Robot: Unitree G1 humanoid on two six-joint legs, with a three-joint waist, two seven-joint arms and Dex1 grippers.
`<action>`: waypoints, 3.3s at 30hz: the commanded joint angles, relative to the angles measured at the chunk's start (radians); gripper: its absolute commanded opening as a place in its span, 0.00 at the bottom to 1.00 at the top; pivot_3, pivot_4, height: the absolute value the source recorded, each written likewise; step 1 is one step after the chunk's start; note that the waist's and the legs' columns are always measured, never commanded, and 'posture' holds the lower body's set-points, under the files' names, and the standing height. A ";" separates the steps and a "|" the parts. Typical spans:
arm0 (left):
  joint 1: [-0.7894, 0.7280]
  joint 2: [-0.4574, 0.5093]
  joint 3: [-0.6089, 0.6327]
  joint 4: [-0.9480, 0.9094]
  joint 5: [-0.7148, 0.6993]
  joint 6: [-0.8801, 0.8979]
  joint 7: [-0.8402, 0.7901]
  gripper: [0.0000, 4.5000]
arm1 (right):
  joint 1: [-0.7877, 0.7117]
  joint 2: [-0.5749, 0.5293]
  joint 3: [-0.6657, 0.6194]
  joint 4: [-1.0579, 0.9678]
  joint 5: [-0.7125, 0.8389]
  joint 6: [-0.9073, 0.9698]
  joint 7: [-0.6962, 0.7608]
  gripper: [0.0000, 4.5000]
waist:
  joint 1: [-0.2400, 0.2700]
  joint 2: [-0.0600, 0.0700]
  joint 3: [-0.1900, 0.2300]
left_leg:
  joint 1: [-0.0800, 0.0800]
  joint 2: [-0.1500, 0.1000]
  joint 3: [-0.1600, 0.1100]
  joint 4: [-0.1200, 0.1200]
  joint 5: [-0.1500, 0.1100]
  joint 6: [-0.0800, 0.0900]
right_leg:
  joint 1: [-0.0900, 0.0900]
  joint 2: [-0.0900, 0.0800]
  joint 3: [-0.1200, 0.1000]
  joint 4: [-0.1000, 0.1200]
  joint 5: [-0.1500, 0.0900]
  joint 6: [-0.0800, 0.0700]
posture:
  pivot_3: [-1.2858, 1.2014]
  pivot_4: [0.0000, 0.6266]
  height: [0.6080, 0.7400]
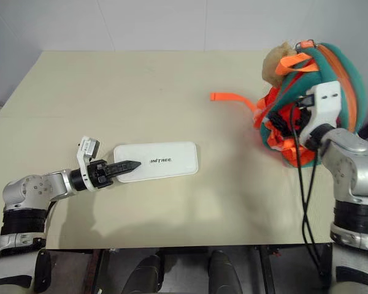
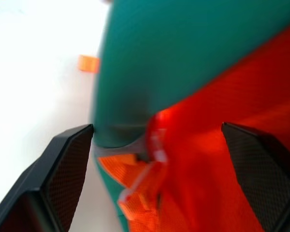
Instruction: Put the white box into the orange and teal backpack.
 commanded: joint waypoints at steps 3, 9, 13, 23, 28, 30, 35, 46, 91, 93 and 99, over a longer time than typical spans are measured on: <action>0.061 0.019 0.065 -0.065 -0.018 0.022 0.075 0.30 | -0.024 -0.014 -0.005 0.019 0.014 0.007 0.052 1.00 | 0.005 0.000 0.000 | 0.000 0.000 0.000 0.000 0.000 0.000 | 0.000 0.000 0.000 0.001 0.000 0.000 | 0.52 0.24 1.00; 0.098 0.017 0.091 -0.106 -0.045 0.037 0.108 0.30 | -0.024 -0.021 -0.015 0.029 0.003 -0.010 0.072 1.00 | 0.005 0.000 0.000 | 0.000 0.000 0.000 0.001 0.000 0.000 | 0.000 0.000 0.000 0.001 0.000 0.000 | 0.52 0.24 1.00; 0.095 0.009 0.088 -0.112 -0.054 0.039 0.123 0.30 | -0.073 0.042 0.017 0.121 -0.059 -0.134 0.030 1.00 | 0.000 0.000 0.000 | 0.000 0.000 0.000 0.002 0.000 0.000 | 0.000 0.000 0.000 0.002 0.000 0.000 | 0.52 0.24 1.00; 0.069 0.012 0.075 -0.095 -0.057 0.035 0.127 0.30 | -0.237 0.177 0.017 0.461 -0.144 -0.431 -0.021 0.91 | -0.007 0.000 0.000 | 0.000 0.000 0.000 0.001 0.001 0.000 | 0.000 0.000 0.000 0.002 0.000 0.000 | 0.52 0.24 1.00; 0.077 0.011 0.082 -0.101 -0.060 0.036 0.132 0.30 | -0.230 0.201 0.019 0.481 -0.133 -0.505 0.021 0.55 | -0.012 0.000 0.000 | 0.000 0.000 0.000 0.001 0.001 0.000 | -0.001 0.000 0.000 0.002 0.000 0.000 | 0.52 0.24 1.00; 0.083 0.011 0.086 -0.107 -0.063 0.038 0.135 0.30 | -0.217 0.213 0.018 0.456 -0.114 -0.517 0.053 0.39 | -0.014 0.000 0.000 | 0.000 0.000 0.000 0.001 0.001 -0.001 | -0.001 0.000 0.000 0.003 0.000 0.000 | 0.52 0.24 1.00; 0.078 0.014 0.090 -0.097 -0.060 0.034 0.133 0.30 | -0.186 0.244 0.018 0.338 -0.008 -0.461 0.171 0.04 | -0.015 0.000 0.000 | 0.000 0.000 0.000 0.001 0.001 -0.001 | -0.001 0.000 0.000 0.003 0.000 0.000 | 0.52 0.24 1.00; 0.136 0.129 0.149 -0.059 -0.055 -0.056 0.031 0.30 | 0.013 0.110 0.038 -0.302 0.655 0.195 0.449 0.01 | -0.027 0.000 0.000 | 0.000 0.002 -0.001 -0.003 0.001 -0.001 | -0.003 0.002 0.001 0.004 -0.001 -0.002 | 0.52 0.24 1.00; -0.093 0.044 0.113 -0.358 -0.386 -0.255 0.026 0.30 | 0.188 -0.349 0.146 -0.227 0.524 0.229 0.922 0.01 | 0.015 -0.001 0.001 | -0.008 0.002 0.001 0.005 -0.004 0.000 | -0.004 0.002 0.000 -0.006 -0.001 0.001 | 0.52 0.24 1.00; -0.103 0.054 0.087 -0.348 -0.350 -0.277 -0.006 0.30 | 0.200 -0.349 0.133 -0.241 0.533 0.234 0.911 0.01 | 0.015 -0.001 0.001 | -0.009 0.002 0.001 0.006 -0.004 0.000 | -0.004 0.002 0.000 -0.006 -0.001 0.001 | 0.52 0.24 1.00; -0.145 0.118 -0.038 -0.268 -0.045 -0.552 -0.150 0.30 | 0.227 -0.344 0.105 -0.268 0.557 0.240 0.877 0.01 | 0.015 -0.001 0.001 | -0.011 0.002 0.001 0.006 -0.004 0.001 | -0.005 0.002 0.000 -0.006 0.000 0.001 | 0.52 0.24 1.00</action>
